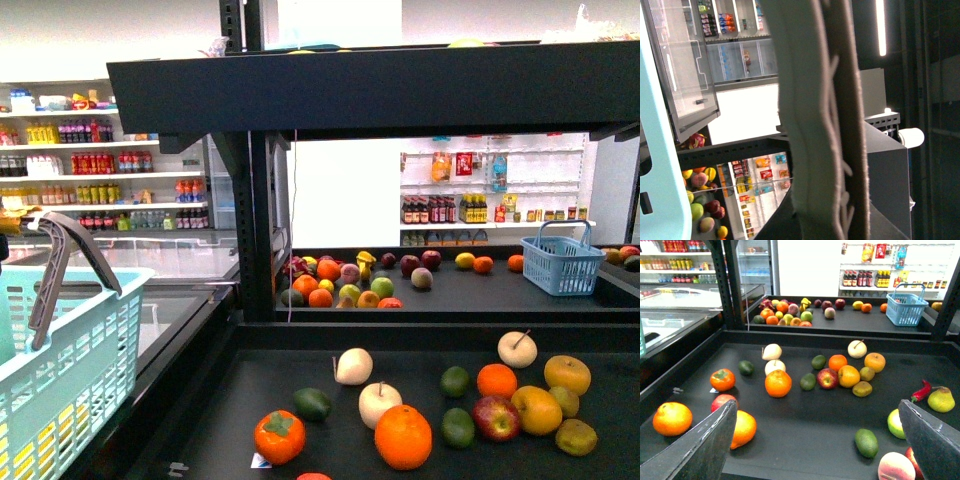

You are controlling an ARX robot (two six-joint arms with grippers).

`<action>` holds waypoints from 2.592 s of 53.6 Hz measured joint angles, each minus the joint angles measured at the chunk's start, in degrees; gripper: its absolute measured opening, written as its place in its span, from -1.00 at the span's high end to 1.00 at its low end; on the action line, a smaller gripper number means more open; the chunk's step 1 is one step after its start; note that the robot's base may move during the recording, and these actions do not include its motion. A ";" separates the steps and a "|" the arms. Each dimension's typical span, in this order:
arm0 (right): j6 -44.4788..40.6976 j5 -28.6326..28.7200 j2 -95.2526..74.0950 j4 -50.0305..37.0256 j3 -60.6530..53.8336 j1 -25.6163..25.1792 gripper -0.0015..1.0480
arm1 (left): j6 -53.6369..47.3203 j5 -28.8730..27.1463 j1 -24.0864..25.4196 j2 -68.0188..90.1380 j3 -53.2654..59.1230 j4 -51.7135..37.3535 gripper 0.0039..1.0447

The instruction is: Pick lemon from shelf

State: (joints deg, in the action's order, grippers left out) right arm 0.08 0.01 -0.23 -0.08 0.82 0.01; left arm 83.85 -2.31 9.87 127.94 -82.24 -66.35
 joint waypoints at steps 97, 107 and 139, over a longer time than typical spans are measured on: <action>-0.02 0.02 0.00 0.00 0.00 0.00 -0.85 | -83.19 -4.11 -16.55 -101.11 72.02 50.03 0.96; 0.00 -0.02 0.00 0.00 0.00 0.00 -0.85 | -83.25 2.21 -10.23 -105.55 75.36 50.66 0.96; -0.02 0.00 0.00 0.00 0.00 0.00 -0.85 | -83.25 2.14 -10.12 -116.96 81.53 55.60 0.96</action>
State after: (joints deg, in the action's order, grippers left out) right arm 0.05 0.01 -0.23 -0.08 0.82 0.01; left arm 0.60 -0.16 -0.25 10.98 -0.71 -10.74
